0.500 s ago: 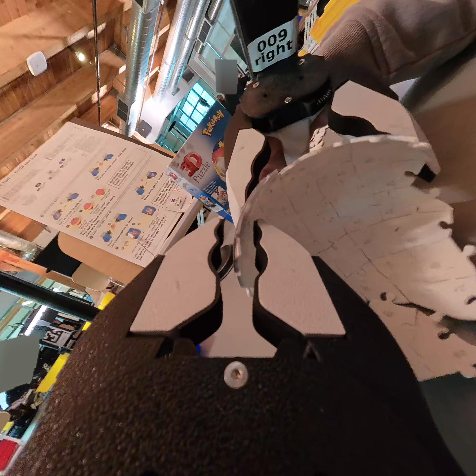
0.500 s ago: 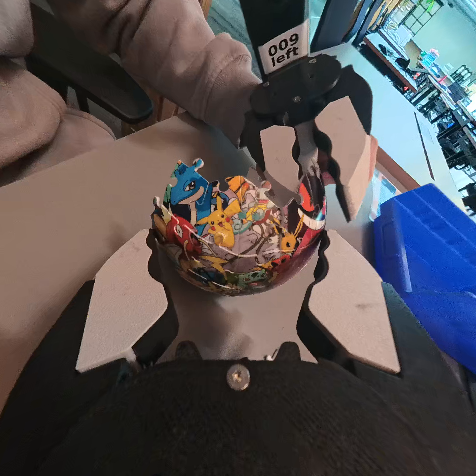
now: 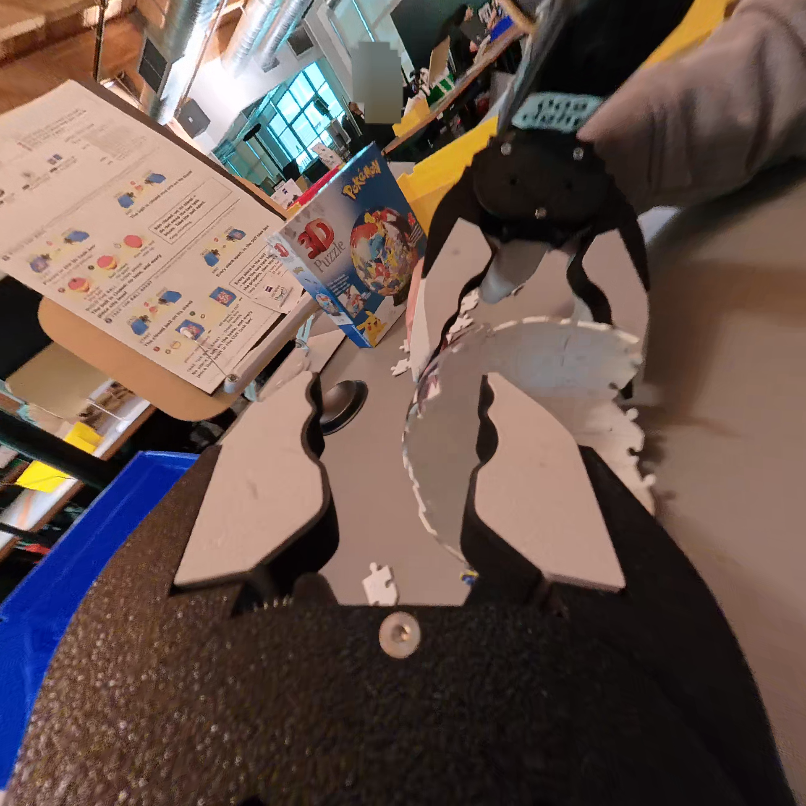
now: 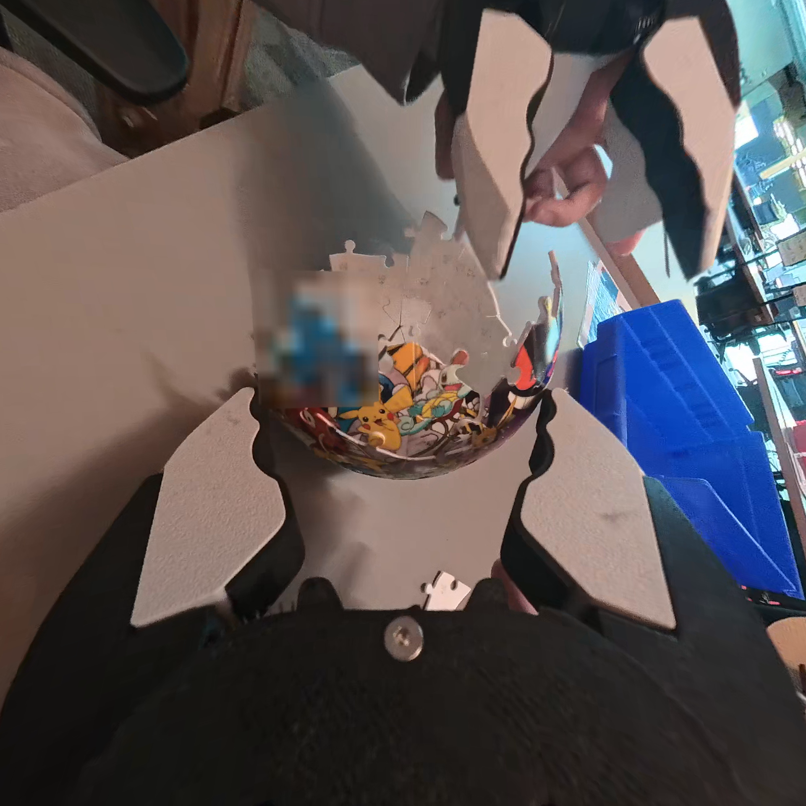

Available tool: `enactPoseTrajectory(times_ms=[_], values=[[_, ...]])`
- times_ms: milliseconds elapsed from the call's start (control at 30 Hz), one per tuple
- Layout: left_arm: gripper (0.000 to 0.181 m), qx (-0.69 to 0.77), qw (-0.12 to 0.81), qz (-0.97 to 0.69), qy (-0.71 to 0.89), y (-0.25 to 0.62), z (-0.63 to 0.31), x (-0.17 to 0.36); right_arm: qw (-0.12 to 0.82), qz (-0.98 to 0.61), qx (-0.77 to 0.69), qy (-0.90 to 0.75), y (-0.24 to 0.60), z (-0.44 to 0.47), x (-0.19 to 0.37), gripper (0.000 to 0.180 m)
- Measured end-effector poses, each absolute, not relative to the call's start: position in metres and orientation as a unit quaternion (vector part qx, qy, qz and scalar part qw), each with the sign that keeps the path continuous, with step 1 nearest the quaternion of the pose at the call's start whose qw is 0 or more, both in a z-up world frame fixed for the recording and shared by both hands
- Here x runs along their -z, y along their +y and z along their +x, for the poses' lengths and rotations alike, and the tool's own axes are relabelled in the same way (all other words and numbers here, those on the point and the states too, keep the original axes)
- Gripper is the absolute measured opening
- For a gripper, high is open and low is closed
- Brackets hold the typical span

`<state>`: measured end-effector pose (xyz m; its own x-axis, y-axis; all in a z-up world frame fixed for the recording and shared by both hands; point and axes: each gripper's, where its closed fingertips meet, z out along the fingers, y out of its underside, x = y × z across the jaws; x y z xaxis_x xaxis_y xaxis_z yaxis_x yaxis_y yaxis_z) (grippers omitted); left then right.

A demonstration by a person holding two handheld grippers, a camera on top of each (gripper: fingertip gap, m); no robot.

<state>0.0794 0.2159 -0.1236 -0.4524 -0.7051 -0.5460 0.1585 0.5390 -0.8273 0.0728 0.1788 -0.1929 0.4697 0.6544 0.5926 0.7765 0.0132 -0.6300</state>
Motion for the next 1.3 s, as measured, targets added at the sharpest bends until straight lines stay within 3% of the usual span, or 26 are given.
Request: enactPoseTrajectory(times_ms=[100, 233, 367, 533, 733, 1033, 1133, 1300], values=[[0.069, 0.477, 0.484, -0.228, 0.697, 0.218, 0.070, 0.106, 0.493, -0.703, 0.069, -0.508, 0.177, 0.075, 0.194, 0.115], [0.057, 0.457, 0.476, -0.346, 0.667, 0.234, 0.059, 0.095, 0.504, -0.704, 0.076, -0.494, 0.177, 0.080, 0.190, 0.111], [0.060, 0.346, 0.437, -0.507, 0.657, 0.261, 0.042, 0.144, 0.516, -0.703, 0.067, -0.486, 0.177, 0.079, 0.189, 0.111], [0.065, 0.359, 0.309, -0.636, 0.610, 0.257, 0.026, 0.207, 0.521, -0.698, 0.065, -0.488, 0.177, 0.074, 0.185, 0.110], [0.053, 0.321, 0.265, -0.664, 0.621, 0.264, 0.024, 0.227, 0.519, -0.690, 0.066, -0.501, 0.180, 0.062, 0.180, 0.110], [0.044, 0.319, 0.301, -0.655, 0.616, 0.276, 0.032, 0.207, 0.492, -0.690, 0.061, -0.528, 0.189, 0.048, 0.177, 0.110], [0.031, 0.275, 0.286, -0.668, 0.629, 0.285, 0.028, 0.225, 0.481, -0.692, 0.062, -0.534, 0.191, 0.045, 0.179, 0.111], [0.008, 0.323, 0.255, -0.673, 0.614, 0.277, 0.031, 0.232, 0.480, -0.694, 0.061, -0.533, 0.195, 0.042, 0.181, 0.115]])
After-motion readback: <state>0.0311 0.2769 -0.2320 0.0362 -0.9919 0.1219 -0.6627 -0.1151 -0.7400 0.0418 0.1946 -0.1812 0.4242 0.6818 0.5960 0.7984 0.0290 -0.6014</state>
